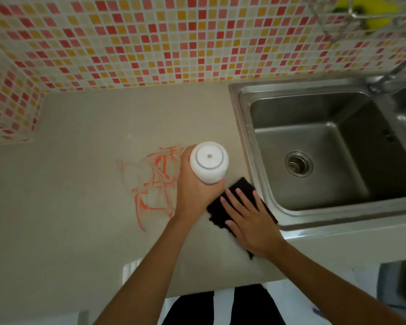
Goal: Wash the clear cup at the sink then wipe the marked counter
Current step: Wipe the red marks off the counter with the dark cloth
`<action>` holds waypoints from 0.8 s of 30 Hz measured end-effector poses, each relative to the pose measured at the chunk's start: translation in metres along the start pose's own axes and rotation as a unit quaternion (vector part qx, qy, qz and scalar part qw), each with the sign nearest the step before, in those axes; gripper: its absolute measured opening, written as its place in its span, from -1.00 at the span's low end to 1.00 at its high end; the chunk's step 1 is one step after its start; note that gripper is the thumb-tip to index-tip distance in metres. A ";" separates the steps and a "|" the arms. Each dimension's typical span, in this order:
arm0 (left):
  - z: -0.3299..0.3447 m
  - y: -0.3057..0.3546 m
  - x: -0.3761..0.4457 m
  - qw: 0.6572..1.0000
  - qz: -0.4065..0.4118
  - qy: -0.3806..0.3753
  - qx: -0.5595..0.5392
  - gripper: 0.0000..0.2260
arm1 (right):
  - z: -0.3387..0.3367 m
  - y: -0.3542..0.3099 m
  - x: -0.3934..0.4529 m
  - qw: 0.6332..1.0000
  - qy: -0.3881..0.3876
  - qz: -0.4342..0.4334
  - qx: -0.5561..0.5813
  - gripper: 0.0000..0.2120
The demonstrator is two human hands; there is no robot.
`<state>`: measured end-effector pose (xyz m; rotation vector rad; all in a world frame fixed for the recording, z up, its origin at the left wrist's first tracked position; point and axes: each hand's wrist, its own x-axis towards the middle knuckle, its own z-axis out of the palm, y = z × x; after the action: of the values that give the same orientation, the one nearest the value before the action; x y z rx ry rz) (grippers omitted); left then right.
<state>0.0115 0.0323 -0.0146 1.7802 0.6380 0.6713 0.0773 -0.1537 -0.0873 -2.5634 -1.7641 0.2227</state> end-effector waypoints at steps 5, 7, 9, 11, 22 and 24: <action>-0.061 0.012 0.034 0.996 0.012 0.094 0.003 -0.15 | 0.013 -0.088 0.015 0.991 0.028 -0.134 0.007 -0.48; -0.090 0.006 0.046 0.993 0.010 0.115 0.027 -0.14 | 0.017 -0.121 0.050 0.984 0.028 -0.176 0.023 -0.51; -0.114 -0.004 0.055 0.990 0.003 0.127 0.055 -0.14 | 0.021 -0.135 0.106 0.982 0.031 -0.180 0.041 -0.53; -0.134 -0.012 0.060 0.987 -0.001 0.141 0.080 -0.13 | 0.014 -0.128 0.173 0.989 0.042 -0.133 0.041 -0.54; -0.208 -0.034 0.087 0.976 0.004 0.185 0.116 -0.14 | 0.015 -0.172 0.089 0.995 0.023 -0.071 0.067 -0.49; -0.210 -0.036 0.092 0.974 0.012 0.184 0.129 -0.13 | 0.011 -0.172 0.152 0.992 0.030 -0.093 0.078 -0.51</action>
<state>-0.0768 0.2445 0.0187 1.9190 0.9921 0.9843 -0.0306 0.0492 -0.0972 -2.2599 -1.8668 0.2638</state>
